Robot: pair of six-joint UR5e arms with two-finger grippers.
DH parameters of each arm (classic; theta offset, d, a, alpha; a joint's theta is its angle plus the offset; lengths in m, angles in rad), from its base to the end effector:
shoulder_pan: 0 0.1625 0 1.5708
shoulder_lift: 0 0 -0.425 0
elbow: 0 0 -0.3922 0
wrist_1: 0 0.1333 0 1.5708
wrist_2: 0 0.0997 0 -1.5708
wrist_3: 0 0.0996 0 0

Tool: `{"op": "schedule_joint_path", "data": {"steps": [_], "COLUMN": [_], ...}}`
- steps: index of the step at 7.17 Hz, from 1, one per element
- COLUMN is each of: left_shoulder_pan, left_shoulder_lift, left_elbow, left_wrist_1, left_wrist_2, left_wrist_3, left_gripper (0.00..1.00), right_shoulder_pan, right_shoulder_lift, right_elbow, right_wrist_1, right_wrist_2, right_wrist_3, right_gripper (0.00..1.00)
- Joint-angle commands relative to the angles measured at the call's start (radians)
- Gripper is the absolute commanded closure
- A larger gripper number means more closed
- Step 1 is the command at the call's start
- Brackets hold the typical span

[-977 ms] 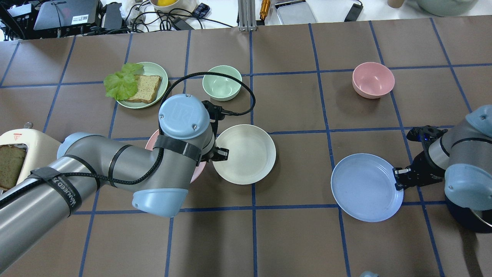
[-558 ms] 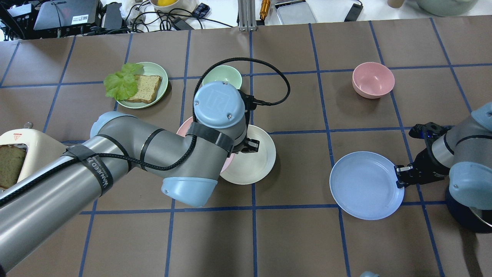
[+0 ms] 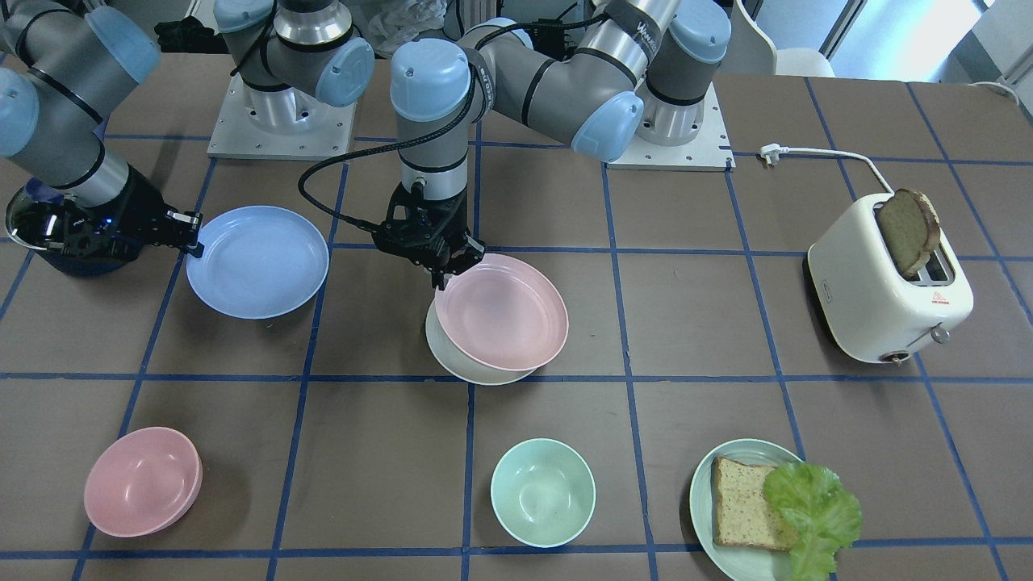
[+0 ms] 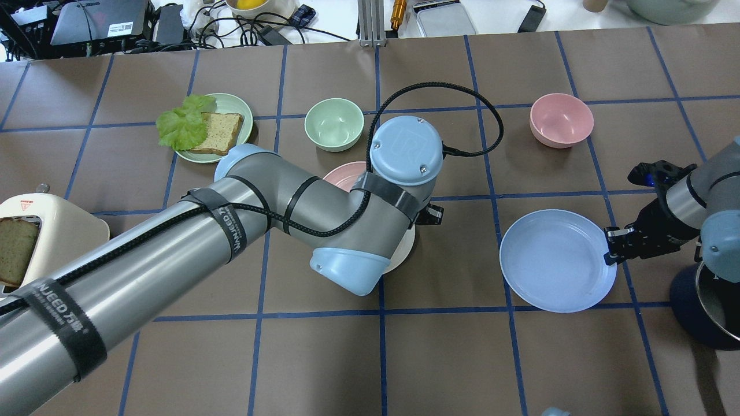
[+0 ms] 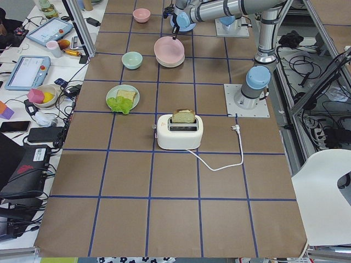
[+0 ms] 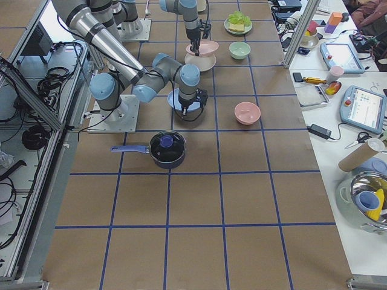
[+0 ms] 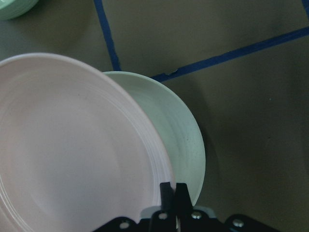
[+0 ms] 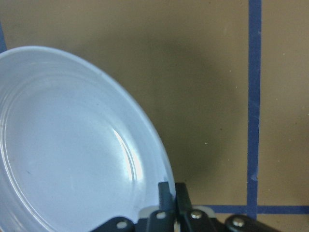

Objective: Stack three plates with pink and blue
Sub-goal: 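Carry the pink plate onto the cream plate with the left gripper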

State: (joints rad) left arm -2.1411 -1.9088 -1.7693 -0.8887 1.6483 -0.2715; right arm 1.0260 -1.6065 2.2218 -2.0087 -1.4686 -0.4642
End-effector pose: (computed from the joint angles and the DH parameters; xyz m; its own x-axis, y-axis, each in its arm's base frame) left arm -0.4248 -0.4297 0.2792 -0.9576 0.2861 -0.0349 0.2879 0.9441 -0.1603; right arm -0.0772 -0.4043 0.2457 -0.9808 0.0979 -0.1688 0.0794 0.9904 0.1128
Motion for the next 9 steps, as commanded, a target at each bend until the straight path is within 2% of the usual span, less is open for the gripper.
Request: {"op": "schedule_joint_path", "data": {"steps": [1,2,3,4,5,6,7,9], "left_shoulder_pan": [-0.014,-0.014,-0.016,-0.019,-0.016,-0.007,0.013,0.126], "left_shoulder_lift": [-0.055,-0.074,-0.096,-0.099,-0.072,-0.034,0.008,0.100], "left_elbow": [0.022,0.024,0.024,0.027,0.030,0.039,0.062,0.094], "left_wrist_1": [-0.009,-0.009,-0.009,-0.015,-0.045,-0.131,-0.185,-0.329], "left_wrist_2": [0.008,0.005,0.008,0.010,0.007,0.007,0.008,-0.010], "left_wrist_3": [-0.008,-0.008,-0.026,-0.088,-0.095,-0.095,-0.089,-0.072], "left_gripper": [1.00,1.00,0.75,0.01,0.00,0.00,0.00,0.00], "right_shoulder_pan": [0.000,0.000,0.000,0.000,0.000,0.008,0.023,0.165], "right_shoulder_lift": [0.000,0.008,0.010,0.007,0.007,0.004,0.002,-0.003], "right_elbow": [-0.017,-0.033,-0.034,-0.039,-0.066,-0.103,-0.114,-0.126], "right_wrist_1": [0.008,0.022,0.048,0.047,0.059,0.123,0.133,0.123], "right_wrist_2": [0.002,0.002,0.002,0.001,-0.001,-0.001,0.004,0.007], "right_wrist_3": [0.004,0.004,0.004,0.004,0.007,0.037,0.080,0.257], "right_gripper": [1.00,1.00,1.00,1.00,1.00,1.00,1.00,1.00]}}
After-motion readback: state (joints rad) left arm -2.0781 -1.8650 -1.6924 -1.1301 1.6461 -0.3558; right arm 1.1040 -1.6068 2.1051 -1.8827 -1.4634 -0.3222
